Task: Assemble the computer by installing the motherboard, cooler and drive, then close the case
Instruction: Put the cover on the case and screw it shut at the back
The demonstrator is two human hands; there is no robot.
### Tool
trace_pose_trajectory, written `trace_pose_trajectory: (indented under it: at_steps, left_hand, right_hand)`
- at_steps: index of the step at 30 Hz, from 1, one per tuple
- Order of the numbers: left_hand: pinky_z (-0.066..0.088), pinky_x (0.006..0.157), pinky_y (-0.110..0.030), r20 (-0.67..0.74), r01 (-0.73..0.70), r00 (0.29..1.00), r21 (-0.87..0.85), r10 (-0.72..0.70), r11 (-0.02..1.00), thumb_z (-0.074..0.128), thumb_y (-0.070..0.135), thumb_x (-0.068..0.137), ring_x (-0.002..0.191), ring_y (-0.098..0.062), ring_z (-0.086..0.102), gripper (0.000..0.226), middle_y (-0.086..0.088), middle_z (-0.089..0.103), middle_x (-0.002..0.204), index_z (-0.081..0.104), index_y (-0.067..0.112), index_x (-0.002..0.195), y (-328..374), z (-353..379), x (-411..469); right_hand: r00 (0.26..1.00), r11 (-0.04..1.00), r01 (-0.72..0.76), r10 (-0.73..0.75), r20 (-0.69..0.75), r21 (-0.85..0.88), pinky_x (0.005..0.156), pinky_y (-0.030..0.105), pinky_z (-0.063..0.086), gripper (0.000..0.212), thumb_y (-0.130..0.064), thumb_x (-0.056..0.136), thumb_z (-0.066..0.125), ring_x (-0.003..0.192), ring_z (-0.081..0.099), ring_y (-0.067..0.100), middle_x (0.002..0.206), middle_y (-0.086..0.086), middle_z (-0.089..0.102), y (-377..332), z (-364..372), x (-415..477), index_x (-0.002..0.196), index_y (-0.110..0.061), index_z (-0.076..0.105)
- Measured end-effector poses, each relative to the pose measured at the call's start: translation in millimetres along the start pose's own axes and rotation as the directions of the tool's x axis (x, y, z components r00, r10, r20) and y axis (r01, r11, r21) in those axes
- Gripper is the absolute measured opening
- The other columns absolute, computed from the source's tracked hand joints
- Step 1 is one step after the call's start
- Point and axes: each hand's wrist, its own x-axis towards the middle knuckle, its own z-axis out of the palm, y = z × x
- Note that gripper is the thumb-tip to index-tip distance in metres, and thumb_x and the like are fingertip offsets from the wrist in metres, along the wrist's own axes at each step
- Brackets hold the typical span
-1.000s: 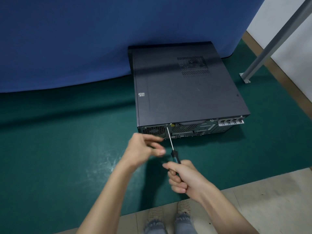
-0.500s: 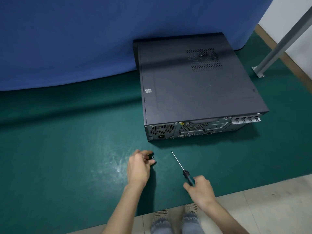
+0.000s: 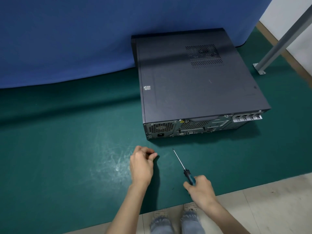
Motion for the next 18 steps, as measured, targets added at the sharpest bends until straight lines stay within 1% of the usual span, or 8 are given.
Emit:
trace_pose_trajectory:
  at_steps: [3,5,8,12,15,18]
  left_hand:
    - [0.046,0.073,-0.031,-0.101,0.034,0.994,-0.073,-0.042,0.997,0.074,0.015,0.080,0.074,-0.021,0.060,0.010,-0.004,0.065,0.084,0.073,0.005,0.081,6,1,5]
    - [0.043,0.073,-0.031,-0.176,0.042,0.983,-0.092,-0.057,0.995,0.072,0.015,0.082,0.076,-0.024,0.061,0.011,-0.006,0.066,0.086,0.072,0.004,0.080,11,3,10]
    - [0.037,0.069,-0.027,-0.252,0.027,0.966,-0.100,-0.052,0.995,0.070,0.012,0.083,0.075,-0.027,0.059,0.010,-0.008,0.065,0.087,0.070,0.002,0.080,17,9,16]
    - [0.035,0.070,-0.030,-0.298,0.004,0.954,-0.094,-0.032,0.996,0.067,0.005,0.084,0.077,-0.032,0.056,0.008,-0.013,0.062,0.089,0.066,-0.002,0.081,17,19,22]
    - [0.029,0.068,-0.025,-0.325,-0.014,0.945,-0.101,-0.019,0.995,0.066,0.002,0.083,0.076,-0.033,0.053,0.008,-0.014,0.059,0.086,0.063,-0.003,0.078,15,25,24]
    - [0.026,0.066,-0.020,-0.343,-0.053,0.939,-0.098,0.016,0.994,0.064,-0.004,0.083,0.075,-0.031,0.051,0.007,-0.013,0.056,0.086,0.059,-0.002,0.078,12,31,25]
  right_hand:
    - [1.000,1.000,-0.004,0.003,0.005,0.021,0.045,0.026,0.030,0.040,-0.018,0.082,0.065,0.047,0.039,0.019,0.051,0.001,0.048,1,2,-1,0.051,-0.015,0.040]
    - [1.000,0.999,-0.010,0.009,0.011,0.043,0.047,0.026,0.031,0.039,-0.017,0.082,0.065,0.048,0.039,0.020,0.051,0.002,0.048,1,4,-1,0.051,-0.015,0.041]
    - [1.000,0.999,-0.015,0.014,0.027,0.050,0.048,0.026,0.032,0.039,-0.017,0.082,0.065,0.050,0.041,0.020,0.052,0.003,0.050,0,6,-1,0.051,-0.015,0.042]
    - [0.999,0.999,-0.005,0.003,0.037,0.047,0.048,0.027,0.032,0.038,-0.017,0.081,0.065,0.050,0.041,0.021,0.053,0.004,0.051,-2,8,0,0.051,-0.015,0.042]
    - [0.999,0.999,0.006,-0.008,0.035,0.050,0.048,0.027,0.032,0.036,-0.017,0.081,0.065,0.050,0.041,0.021,0.054,0.005,0.051,-3,8,2,0.052,-0.014,0.043]
    - [0.999,0.998,0.007,-0.010,0.039,0.058,0.049,0.027,0.032,0.034,-0.017,0.081,0.064,0.051,0.041,0.021,0.055,0.006,0.051,-4,8,4,0.053,-0.013,0.044]
